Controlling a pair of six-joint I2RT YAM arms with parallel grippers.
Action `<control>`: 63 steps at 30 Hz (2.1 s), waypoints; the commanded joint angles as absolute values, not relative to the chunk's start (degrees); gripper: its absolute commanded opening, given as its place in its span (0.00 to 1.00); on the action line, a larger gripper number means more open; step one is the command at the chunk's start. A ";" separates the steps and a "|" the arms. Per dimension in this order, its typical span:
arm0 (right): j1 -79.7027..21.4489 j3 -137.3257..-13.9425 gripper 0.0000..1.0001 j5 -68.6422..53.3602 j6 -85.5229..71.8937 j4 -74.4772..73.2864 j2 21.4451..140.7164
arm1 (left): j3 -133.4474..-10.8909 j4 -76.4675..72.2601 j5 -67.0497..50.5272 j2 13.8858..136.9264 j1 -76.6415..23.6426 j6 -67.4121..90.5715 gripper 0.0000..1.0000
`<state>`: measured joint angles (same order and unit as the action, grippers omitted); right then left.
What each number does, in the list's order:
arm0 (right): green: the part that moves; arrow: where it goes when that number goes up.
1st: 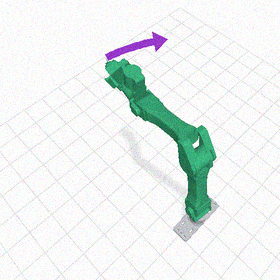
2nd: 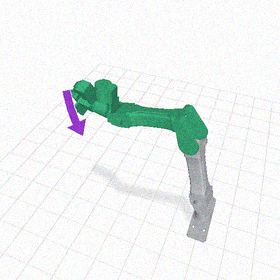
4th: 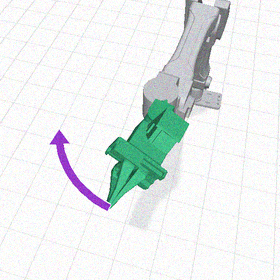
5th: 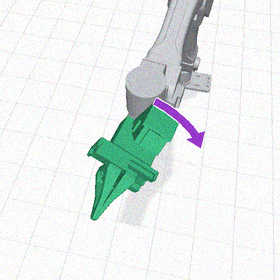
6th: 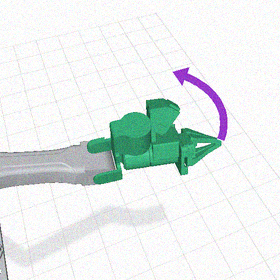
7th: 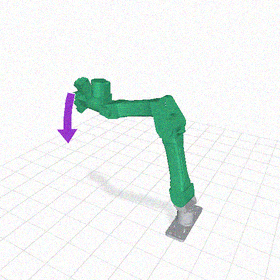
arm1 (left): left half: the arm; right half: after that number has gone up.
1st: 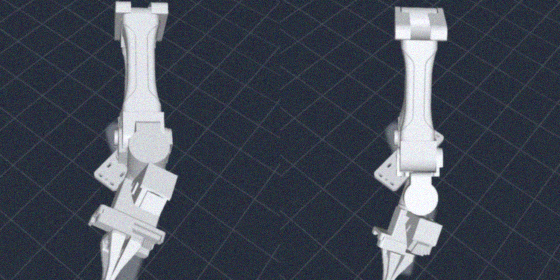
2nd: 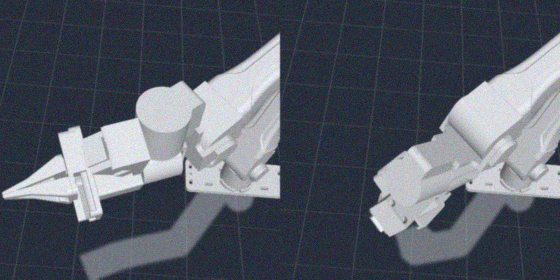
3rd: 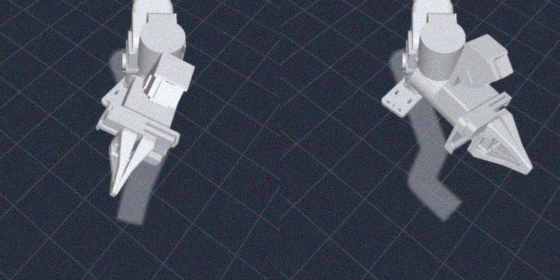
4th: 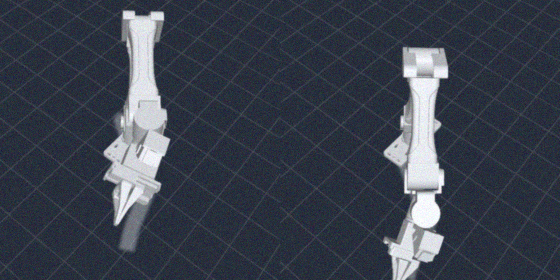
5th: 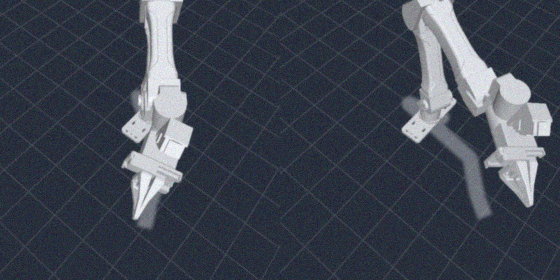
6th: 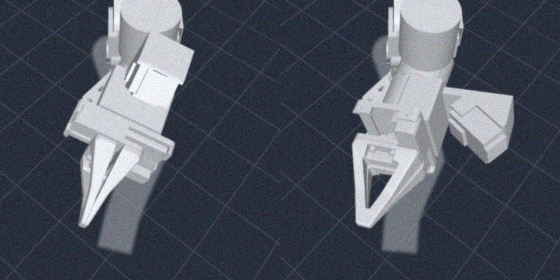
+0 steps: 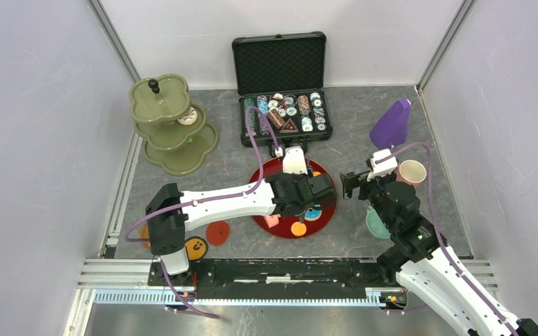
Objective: Serve the afternoon tea
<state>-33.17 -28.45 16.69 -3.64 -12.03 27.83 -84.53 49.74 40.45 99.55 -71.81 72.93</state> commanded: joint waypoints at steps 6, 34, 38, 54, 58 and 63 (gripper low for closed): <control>-33.40 -28.04 0.98 17.33 -3.89 -9.75 27.33 | -89.31 52.16 43.26 103.75 -72.16 78.78 0.59; -33.40 -27.89 0.98 17.29 -4.04 -9.84 27.30 | -93.34 52.01 41.42 111.15 -70.49 77.35 0.54; -33.40 -27.93 0.98 17.40 -3.88 -9.76 27.34 | -93.69 52.03 41.10 111.27 -70.49 76.71 0.48; -33.40 -28.04 0.98 17.68 -3.88 -9.80 27.71 | -91.20 52.73 37.19 101.40 -71.22 74.82 0.35; -33.40 -27.95 0.98 17.78 -3.89 -9.65 27.72 | -88.24 53.17 37.07 94.10 -71.63 72.88 0.34; -33.40 -28.04 0.98 17.77 -3.87 -9.52 28.08 | -87.23 58.26 41.82 89.23 -71.55 67.86 0.36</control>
<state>-33.17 -28.21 16.82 -3.64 -11.64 27.86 -87.02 53.98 36.12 92.60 -71.46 73.84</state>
